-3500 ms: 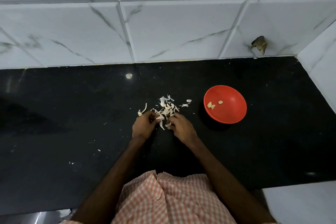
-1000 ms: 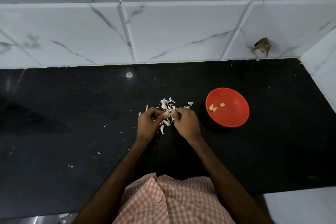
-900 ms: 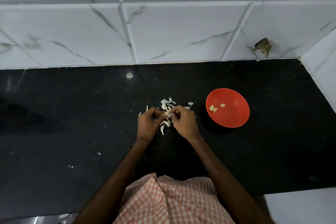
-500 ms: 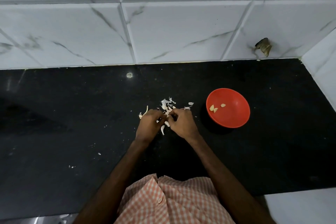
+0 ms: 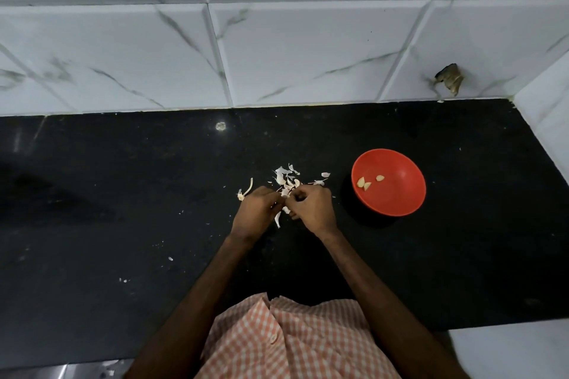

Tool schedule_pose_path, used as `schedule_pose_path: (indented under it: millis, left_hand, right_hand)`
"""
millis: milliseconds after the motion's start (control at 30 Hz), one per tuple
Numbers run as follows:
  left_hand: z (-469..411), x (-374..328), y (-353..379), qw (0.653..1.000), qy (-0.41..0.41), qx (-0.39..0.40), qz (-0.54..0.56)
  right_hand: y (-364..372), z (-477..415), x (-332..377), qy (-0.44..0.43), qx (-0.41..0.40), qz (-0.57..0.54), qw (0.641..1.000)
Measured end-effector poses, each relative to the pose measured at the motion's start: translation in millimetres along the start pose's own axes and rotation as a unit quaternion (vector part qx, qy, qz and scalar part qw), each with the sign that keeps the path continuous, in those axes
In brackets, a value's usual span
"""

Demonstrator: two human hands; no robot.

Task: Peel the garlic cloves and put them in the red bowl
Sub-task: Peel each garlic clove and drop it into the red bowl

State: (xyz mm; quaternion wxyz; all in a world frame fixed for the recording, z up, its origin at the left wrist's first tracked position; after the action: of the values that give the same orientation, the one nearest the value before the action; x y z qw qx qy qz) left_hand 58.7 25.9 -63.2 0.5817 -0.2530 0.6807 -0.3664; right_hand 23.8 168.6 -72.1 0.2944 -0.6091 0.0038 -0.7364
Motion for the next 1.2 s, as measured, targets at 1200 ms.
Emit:
schedule_pose_path:
  millis: [1200]
  left_hand:
    - [5,-4,-5,0.99,-0.067,-0.069,0.107]
  right_hand:
    - [-1,-12,19,-0.006,0.053,0.23,0.972]
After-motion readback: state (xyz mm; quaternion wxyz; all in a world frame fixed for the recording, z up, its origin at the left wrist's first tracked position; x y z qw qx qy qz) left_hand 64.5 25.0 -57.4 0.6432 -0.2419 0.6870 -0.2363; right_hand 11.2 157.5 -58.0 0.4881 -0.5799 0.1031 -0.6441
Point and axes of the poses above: each hand's wrist, its own z-axis away from the middle knuckle, its own y-axis out of the palm, x = y × z, the point moved 5 cm from there along -z, towards the middle knuckle, and after that the axes turned 13 degrees about x, right-handed, at the moved point
